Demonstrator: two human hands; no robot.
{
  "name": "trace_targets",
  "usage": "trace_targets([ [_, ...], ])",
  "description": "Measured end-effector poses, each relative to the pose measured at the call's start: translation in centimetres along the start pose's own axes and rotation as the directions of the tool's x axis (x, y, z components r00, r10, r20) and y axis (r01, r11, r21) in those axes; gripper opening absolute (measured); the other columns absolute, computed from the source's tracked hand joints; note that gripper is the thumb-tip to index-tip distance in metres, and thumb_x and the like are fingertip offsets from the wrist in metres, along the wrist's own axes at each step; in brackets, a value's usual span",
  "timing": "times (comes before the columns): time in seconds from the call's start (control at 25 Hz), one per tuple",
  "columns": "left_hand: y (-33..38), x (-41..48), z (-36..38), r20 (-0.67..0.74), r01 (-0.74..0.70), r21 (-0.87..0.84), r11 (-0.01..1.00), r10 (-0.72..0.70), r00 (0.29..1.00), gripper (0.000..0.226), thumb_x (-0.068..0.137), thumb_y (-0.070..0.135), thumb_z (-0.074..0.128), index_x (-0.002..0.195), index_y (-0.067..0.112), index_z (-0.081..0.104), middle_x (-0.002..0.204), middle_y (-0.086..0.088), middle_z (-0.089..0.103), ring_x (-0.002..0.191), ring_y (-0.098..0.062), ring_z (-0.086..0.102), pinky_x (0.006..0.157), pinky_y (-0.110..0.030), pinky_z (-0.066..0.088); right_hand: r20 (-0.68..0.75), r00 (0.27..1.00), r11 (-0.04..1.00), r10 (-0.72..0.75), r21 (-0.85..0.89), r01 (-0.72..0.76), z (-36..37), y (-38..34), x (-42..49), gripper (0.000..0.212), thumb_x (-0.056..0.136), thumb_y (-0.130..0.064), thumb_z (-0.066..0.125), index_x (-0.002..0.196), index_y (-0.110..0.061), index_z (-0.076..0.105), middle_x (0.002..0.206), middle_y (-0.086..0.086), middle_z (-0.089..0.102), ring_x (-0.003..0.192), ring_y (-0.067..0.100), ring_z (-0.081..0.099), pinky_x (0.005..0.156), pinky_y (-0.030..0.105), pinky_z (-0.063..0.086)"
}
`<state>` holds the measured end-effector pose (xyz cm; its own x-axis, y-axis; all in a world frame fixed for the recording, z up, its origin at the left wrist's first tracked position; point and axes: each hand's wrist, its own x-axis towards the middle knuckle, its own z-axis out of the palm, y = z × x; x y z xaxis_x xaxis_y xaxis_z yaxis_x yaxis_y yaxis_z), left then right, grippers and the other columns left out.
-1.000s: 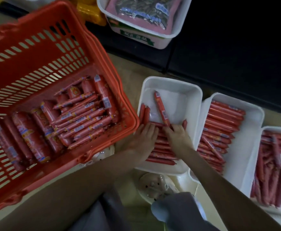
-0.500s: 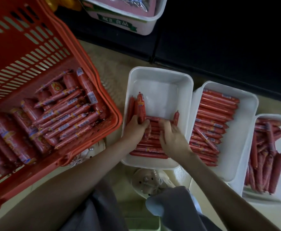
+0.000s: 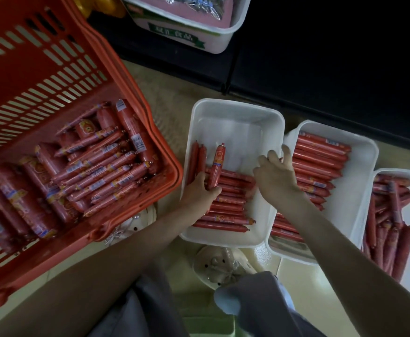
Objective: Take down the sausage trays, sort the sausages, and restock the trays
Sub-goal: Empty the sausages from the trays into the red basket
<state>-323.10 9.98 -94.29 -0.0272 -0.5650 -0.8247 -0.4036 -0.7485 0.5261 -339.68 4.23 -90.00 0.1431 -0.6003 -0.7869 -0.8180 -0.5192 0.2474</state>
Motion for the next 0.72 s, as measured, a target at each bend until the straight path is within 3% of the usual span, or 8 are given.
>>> trace_targets([
  [0.08, 0.3, -0.4, -0.4, 0.008, 0.009, -0.006, 1.000, -0.009, 1.000, 0.025, 0.090, 0.028, 0.060, 0.112, 0.021, 0.050, 0.098, -0.002, 0.065, 0.090, -0.020, 0.067, 0.084, -0.041, 0.054, -0.096, 0.993, 0.981, 0.075, 0.188, -0.056, 0.1, 0.5, -0.7, 0.026, 0.093, -0.016, 0.045, 0.115, -0.022, 0.056, 0.114, 0.000, 0.052, 0.123, 0.023, 0.037, 0.113, 0.053, -0.002],
  [0.16, 1.0, -1.2, -0.8, 0.020, 0.021, -0.039, 0.999, -0.020, 1.000, 0.026, 0.091, 0.026, 0.059, 0.114, 0.019, 0.050, 0.099, 0.000, 0.066, 0.086, -0.014, 0.067, 0.081, -0.033, 0.054, -0.155, 0.970, 0.872, 0.189, 0.480, -0.093, 0.4, 0.4, -1.3, 0.019, 0.099, -0.022, 0.040, 0.110, -0.020, 0.054, 0.099, -0.001, 0.057, 0.107, 0.022, 0.051, 0.111, 0.049, 0.008],
  [0.24, 2.8, -2.9, -1.3, 0.058, 0.013, -0.120, 0.993, -0.006, 0.998, 0.021, 0.093, 0.018, 0.058, 0.110, 0.011, 0.050, 0.090, -0.003, 0.064, 0.070, -0.010, 0.063, 0.064, -0.020, 0.051, -0.086, 0.955, 0.547, 0.284, 0.832, -0.088, 0.0, 0.3, -2.3, 0.018, 0.100, -0.028, 0.041, 0.105, -0.015, 0.052, 0.087, 0.004, 0.060, 0.085, 0.024, 0.060, 0.102, 0.044, 0.032],
  [0.32, 5.2, -5.0, -1.8, 0.105, -0.032, -0.212, 0.977, 0.055, 0.993, 0.010, 0.093, 0.011, 0.056, 0.100, 0.006, 0.052, 0.079, -0.008, 0.061, 0.063, -0.017, 0.058, 0.059, -0.027, 0.050, -0.008, 0.949, 0.158, 0.315, 0.986, -0.044, -1.4, 0.2, -3.7, 0.011, 0.098, -0.024, 0.047, 0.101, -0.014, 0.051, 0.088, 0.011, 0.065, 0.078, 0.028, 0.066, 0.073, 0.038, 0.051],
  [0.36, 6.4, -6.0, -2.1, 0.119, -0.062, -0.241, 0.969, 0.093, 0.989, 0.006, 0.093, 0.010, 0.056, 0.095, 0.007, 0.052, 0.077, -0.009, 0.062, 0.064, -0.019, 0.058, 0.064, -0.033, 0.051, -0.005, 0.947, 0.054, 0.322, 0.998, -0.013, -2.5, 0.2, -4.6, 0.008, 0.096, -0.021, 0.050, 0.099, -0.014, 0.051, 0.090, 0.012, 0.066, 0.076, 0.025, 0.068, 0.060, 0.031, 0.050],
  [0.44, 8.9, -8.3, -3.4, 0.121, -0.125, -0.283, 0.951, 0.165, 0.979, 0.009, 0.091, 0.012, 0.059, 0.098, 0.008, 0.054, 0.080, -0.007, 0.066, 0.070, -0.019, 0.064, 0.074, -0.036, 0.054, -0.055, 0.950, -0.088, 0.308, 0.992, 0.086, -5.4, 0.1, -6.9, 0.005, 0.095, -0.018, 0.052, 0.096, -0.013, 0.051, 0.085, 0.009, 0.067, 0.062, 0.012, 0.066, 0.048, 0.017, 0.043],
  [0.56, 11.4, -11.9, -6.9, 0.063, -0.174, -0.410, 0.896, 0.218, 0.974, 0.012, 0.090, 0.013, 0.062, 0.098, 0.012, 0.053, 0.085, -0.009, 0.069, 0.080, -0.024, 0.070, 0.079, -0.037, 0.056, -0.213, 0.934, -0.149, 0.286, 0.953, 0.263, -10.1, -0.5, -9.8, 0.009, 0.096, -0.017, 0.054, 0.098, -0.007, 0.054, 0.071, 0.003, 0.064, 0.050, 0.004, 0.059, 0.052, 0.016, 0.044],
  [0.72, 10.3, -16.7, -14.3, -0.085, -0.245, -0.564, 0.789, 0.240, 0.967, 0.012, 0.091, 0.006, 0.060, 0.091, 0.012, 0.050, 0.077, -0.006, 0.065, 0.066, -0.016, 0.067, 0.068, -0.028, 0.055, -0.396, 0.897, 0.050, 0.197, 0.918, 0.394, -16.0, -3.6, -10.5, 0.008, 0.092, -0.014, 0.059, 0.100, -0.014, 0.057, 0.083, 0.000, 0.062, 0.070, 0.006, 0.059, 0.065, 0.017, 0.048],
])
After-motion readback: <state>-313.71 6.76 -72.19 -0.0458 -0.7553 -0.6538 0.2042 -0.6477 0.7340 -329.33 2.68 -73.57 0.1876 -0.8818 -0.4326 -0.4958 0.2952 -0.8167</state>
